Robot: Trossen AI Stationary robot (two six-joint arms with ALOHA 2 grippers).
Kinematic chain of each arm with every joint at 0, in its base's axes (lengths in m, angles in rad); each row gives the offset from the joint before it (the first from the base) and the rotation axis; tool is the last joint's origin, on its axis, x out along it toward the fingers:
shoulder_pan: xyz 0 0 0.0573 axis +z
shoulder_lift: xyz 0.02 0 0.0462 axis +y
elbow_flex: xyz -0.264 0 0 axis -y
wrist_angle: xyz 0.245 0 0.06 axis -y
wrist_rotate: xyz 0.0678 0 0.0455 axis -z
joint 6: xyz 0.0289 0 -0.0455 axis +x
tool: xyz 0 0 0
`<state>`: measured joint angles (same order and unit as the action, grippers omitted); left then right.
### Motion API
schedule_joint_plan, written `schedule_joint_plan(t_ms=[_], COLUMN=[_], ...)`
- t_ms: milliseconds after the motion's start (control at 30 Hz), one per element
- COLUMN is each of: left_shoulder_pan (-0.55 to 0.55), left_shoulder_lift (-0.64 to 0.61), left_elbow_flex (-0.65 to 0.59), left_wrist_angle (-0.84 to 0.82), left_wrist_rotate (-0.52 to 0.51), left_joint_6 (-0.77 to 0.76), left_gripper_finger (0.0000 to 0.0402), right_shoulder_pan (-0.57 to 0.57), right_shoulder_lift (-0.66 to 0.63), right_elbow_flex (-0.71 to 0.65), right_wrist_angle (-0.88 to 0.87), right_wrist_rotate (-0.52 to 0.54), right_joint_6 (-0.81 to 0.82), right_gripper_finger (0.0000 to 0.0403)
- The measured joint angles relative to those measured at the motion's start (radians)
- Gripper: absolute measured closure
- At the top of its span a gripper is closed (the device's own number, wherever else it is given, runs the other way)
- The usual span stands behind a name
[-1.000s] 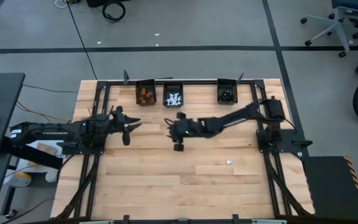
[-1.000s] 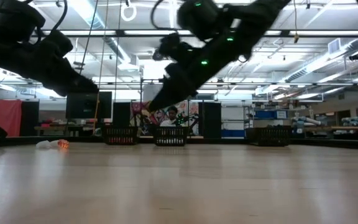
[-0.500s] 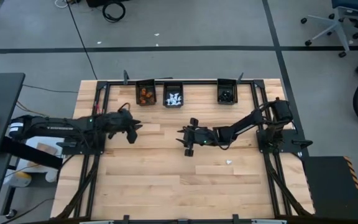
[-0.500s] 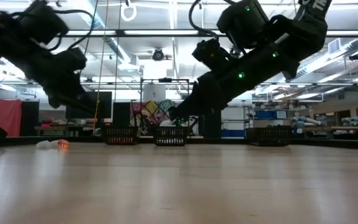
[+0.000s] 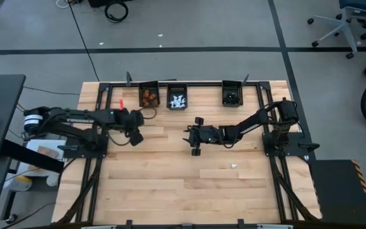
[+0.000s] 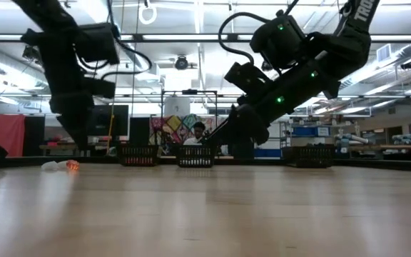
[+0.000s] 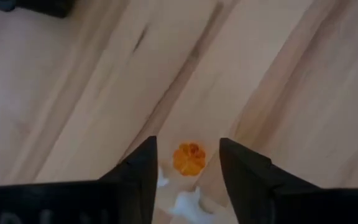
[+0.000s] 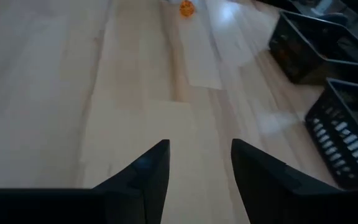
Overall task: Sort Halloween decoration
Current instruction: Put the orange pumpkin toy into the left black bin
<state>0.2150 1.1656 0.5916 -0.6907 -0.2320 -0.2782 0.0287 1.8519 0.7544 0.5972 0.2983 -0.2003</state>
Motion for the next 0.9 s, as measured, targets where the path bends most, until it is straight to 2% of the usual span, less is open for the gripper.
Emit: schedule_joint_plan(t_ms=[133, 267, 633, 900], left_shoulder_pan=[0.000, 0.001, 0.030, 0.038], left_shoulder_lift=[0.078, 0.148, 0.329, 0.375], left_elbow_flex=[0.042, 0.089, 0.155, 0.155], left_wrist_angle=[-0.027, -0.065, -0.202, -0.182], left_wrist_rotate=[0.009, 0.015, 0.048, 0.047], left_joint_6=[0.069, 0.103, 0.269, 0.347], left_gripper_finger=[0.0222, 0.0206, 0.0205, 0.0205], right_shoulder_pan=[-0.011, -0.013, -0.013, -0.014], right_shoulder_lift=[0.000, 0.001, 0.001, 0.001], right_elbow_flex=[0.000, 0.000, 0.000, 0.001], right_wrist_angle=[-0.013, -0.015, -0.014, -0.015], right_wrist_rotate=[-0.031, -0.038, -0.068, -0.067], right_joint_6=[-0.029, -0.039, -0.044, -0.043], right_gripper_finger=[0.0227, 0.0227, 0.0227, 0.0227])
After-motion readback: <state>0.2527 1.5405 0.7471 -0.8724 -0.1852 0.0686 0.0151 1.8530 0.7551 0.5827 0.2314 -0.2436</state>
